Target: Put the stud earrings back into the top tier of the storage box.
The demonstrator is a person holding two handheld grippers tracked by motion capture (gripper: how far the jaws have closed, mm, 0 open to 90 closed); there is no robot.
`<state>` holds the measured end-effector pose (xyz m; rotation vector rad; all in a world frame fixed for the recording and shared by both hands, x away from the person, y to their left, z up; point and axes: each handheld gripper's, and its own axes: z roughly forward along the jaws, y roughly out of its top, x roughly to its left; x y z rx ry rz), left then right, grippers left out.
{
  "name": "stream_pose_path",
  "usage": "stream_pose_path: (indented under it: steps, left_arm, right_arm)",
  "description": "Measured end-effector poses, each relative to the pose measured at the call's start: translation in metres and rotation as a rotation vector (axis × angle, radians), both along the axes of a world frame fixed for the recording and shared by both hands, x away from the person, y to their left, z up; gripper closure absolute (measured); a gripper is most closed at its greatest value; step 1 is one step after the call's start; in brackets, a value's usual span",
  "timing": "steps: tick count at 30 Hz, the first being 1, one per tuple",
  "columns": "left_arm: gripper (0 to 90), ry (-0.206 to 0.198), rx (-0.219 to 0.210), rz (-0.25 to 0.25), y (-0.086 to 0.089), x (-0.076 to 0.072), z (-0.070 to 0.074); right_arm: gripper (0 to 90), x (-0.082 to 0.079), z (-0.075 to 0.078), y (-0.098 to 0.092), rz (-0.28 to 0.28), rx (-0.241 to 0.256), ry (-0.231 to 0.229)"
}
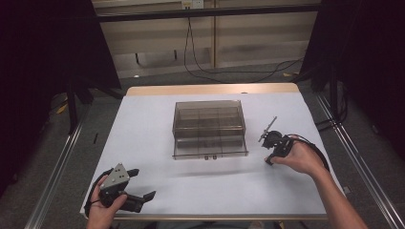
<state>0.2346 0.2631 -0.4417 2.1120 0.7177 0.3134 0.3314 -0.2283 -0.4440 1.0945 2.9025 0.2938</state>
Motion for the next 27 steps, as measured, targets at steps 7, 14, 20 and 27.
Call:
stream_pose_path:
  steps: [7, 14, 20, 27]
  left_arm:
    - [3.7, -0.008, 0.006, 0.010, 0.002, 0.000, 0.001]
    - [3.7, -0.008, 0.001, 0.007, 0.002, 0.000, 0.001]
    - [3.7, -0.007, 0.008, 0.009, 0.002, 0.000, 0.001]
    - [3.6, -0.007, 0.003, 0.012, 0.003, 0.000, 0.001]
  right_arm:
    - [86.4, -0.004, 0.008, -0.001, 0.005, 0.045, -0.026]
    - [86.5, -0.007, 0.017, -0.002, -0.016, 0.121, -0.037]
    - [86.5, -0.008, 0.025, -0.006, -0.004, 0.184, -0.061]
    - [86.5, -0.009, 0.032, -0.008, 0.000, 0.232, -0.074]
